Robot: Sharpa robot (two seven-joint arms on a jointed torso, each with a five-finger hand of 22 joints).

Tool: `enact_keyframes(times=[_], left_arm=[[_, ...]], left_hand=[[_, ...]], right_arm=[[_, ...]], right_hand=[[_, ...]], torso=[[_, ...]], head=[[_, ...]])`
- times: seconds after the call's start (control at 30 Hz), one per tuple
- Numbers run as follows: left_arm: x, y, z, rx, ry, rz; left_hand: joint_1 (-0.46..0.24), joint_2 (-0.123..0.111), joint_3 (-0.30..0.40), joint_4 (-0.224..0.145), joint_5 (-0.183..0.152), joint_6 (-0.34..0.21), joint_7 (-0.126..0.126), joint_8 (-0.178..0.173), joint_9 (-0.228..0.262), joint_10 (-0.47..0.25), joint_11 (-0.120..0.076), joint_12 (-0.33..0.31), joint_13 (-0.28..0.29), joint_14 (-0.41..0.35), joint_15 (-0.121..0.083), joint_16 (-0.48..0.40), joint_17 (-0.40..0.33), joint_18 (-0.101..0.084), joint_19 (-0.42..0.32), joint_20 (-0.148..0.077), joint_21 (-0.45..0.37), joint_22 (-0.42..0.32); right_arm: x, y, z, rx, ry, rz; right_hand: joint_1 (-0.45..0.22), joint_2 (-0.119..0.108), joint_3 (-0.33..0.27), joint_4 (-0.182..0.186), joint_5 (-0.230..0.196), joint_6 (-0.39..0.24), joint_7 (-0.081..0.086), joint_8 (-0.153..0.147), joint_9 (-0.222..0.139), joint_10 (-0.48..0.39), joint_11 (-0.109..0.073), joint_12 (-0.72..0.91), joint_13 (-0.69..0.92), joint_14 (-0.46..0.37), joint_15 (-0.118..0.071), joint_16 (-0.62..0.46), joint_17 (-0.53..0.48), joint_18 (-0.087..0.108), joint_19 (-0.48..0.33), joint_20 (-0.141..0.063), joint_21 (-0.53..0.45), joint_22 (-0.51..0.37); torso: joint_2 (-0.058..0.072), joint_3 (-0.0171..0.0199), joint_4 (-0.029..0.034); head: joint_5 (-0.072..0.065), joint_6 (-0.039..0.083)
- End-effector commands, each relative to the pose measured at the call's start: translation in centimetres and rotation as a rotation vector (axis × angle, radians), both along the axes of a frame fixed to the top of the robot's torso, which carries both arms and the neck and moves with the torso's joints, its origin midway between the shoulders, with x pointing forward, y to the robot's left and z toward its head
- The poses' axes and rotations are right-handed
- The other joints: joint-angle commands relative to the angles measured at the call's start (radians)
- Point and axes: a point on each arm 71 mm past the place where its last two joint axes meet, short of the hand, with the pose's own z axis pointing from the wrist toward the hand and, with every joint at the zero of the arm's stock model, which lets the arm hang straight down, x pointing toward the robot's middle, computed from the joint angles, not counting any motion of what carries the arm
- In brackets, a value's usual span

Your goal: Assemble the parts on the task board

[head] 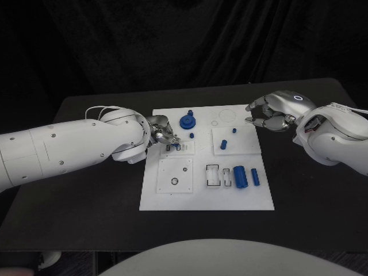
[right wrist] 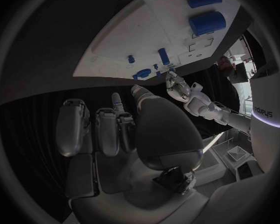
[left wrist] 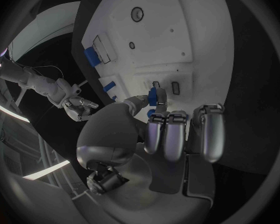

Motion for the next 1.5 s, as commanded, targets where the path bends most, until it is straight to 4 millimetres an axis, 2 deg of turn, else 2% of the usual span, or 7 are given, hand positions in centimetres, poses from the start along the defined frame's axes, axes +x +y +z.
enact_keyframes(times=[0.03,0.4,0.6,0.8,1.17,1.3,1.5], left_arm=[[-0.1,-0.1,0.3,-0.070,-0.067,0.024],[-0.5,0.3,-0.7,-0.098,-0.083,0.054],[-0.6,0.3,-1.2,-0.115,-0.094,0.063],[-0.7,0.2,-1.8,-0.114,-0.095,0.063],[-0.8,0.3,-2.2,-0.085,-0.070,0.050],[-0.8,0.2,-2.3,-0.078,-0.061,0.044],[-0.8,0.2,-2.5,-0.069,-0.049,0.037]], left_hand=[[0.008,0.001,0.009,-0.001,0.006,0.007,-0.007,-0.002,0.001,0.105,-0.006,0.003,0.262,0.104,-0.006,0.006,0.263,-0.016,0.002,-0.005,-0.005,0.106],[0.004,0.004,0.012,0.005,0.003,0.007,-0.006,-0.004,0.005,0.105,-0.005,0.003,0.262,0.104,-0.006,0.006,0.263,-0.015,0.000,-0.006,-0.008,0.104],[0.004,0.004,0.012,0.006,0.002,0.008,-0.006,-0.004,0.006,0.105,-0.005,0.003,0.262,0.104,-0.006,0.006,0.263,-0.016,0.002,-0.006,-0.006,0.106],[0.005,0.005,0.014,0.007,0.002,0.009,-0.007,-0.003,0.008,0.105,-0.005,0.003,0.262,0.104,-0.006,0.006,0.263,-0.016,0.003,-0.006,-0.005,0.107],[0.002,0.003,0.013,0.010,-0.003,0.012,-0.007,-0.002,0.013,0.105,-0.006,0.003,0.262,0.104,-0.007,0.006,0.263,-0.016,0.002,-0.006,-0.007,0.106],[0.001,0.002,0.013,0.011,-0.007,0.013,-0.008,-0.002,0.014,0.105,-0.006,0.003,0.262,0.104,-0.007,0.006,0.263,-0.016,0.002,-0.007,-0.008,0.106],[0.001,0.001,0.013,0.012,-0.008,0.013,-0.008,-0.002,0.015,0.105,-0.006,0.003,0.262,0.104,-0.007,0.006,0.263,-0.016,0.001,-0.007,-0.008,0.106]], right_arm=[[0.0,-0.1,-0.2,-0.006,0.010,-0.021],[0.0,0.0,-0.1,-0.002,0.006,-0.019],[-0.1,-0.2,-0.1,0.000,0.002,-0.020],[-0.1,-0.2,-0.1,0.001,0.002,-0.019],[-0.1,-0.3,-0.1,-0.002,0.005,-0.022],[-0.1,-0.3,-0.1,-0.003,0.006,-0.022],[-0.1,-0.3,-0.1,-0.004,0.008,-0.022]], right_hand=[[0.005,0.007,0.007,0.001,0.007,0.007,-0.002,-0.007,-0.001,0.104,0.009,0.003,0.263,0.077,0.008,-0.003,0.146,0.002,0.015,0.008,-0.005,0.187],[0.004,0.007,0.007,0.002,0.008,0.006,-0.002,-0.007,-0.002,0.104,0.009,0.003,0.263,0.077,0.008,-0.004,0.144,0.003,0.015,0.008,-0.007,0.186],[0.004,0.007,0.008,0.002,0.008,0.005,-0.002,-0.008,-0.002,0.104,0.009,0.003,0.263,0.076,0.008,-0.006,0.143,0.003,0.014,0.008,-0.007,0.186],[0.004,0.007,0.008,0.002,0.008,0.005,-0.002,-0.008,-0.002,0.104,0.009,0.003,0.263,0.076,0.008,-0.006,0.143,0.003,0.014,0.008,-0.007,0.186],[0.003,0.007,0.008,0.003,0.009,0.005,-0.002,-0.009,-0.003,0.104,0.009,0.003,0.263,0.076,0.008,-0.006,0.143,0.003,0.014,0.008,-0.008,0.186],[0.003,0.007,0.008,0.003,0.010,0.005,-0.002,-0.009,-0.003,0.104,0.009,0.003,0.263,0.076,0.008,-0.006,0.142,0.003,0.014,0.008,-0.008,0.186],[0.003,0.007,0.009,0.003,0.010,0.006,-0.002,-0.009,-0.003,0.104,0.009,0.003,0.263,0.076,0.008,-0.006,0.143,0.003,0.014,0.008,-0.009,0.186]], torso=[[0.001,-0.0002,-0.0012],[0.001,0.0019,-0.0031],[-0.003,0.0018,0.0010],[-0.002,0.0008,-0.0013],[-0.002,0.0021,0.0000],[-0.004,0.0011,0.0022],[-0.002,0.0008,-0.0011]], head=[[0.007,0.000],[0.008,0.000],[0.003,0.000],[0.005,0.000],[0.003,0.000],[0.001,0.000],[0.006,0.000]])
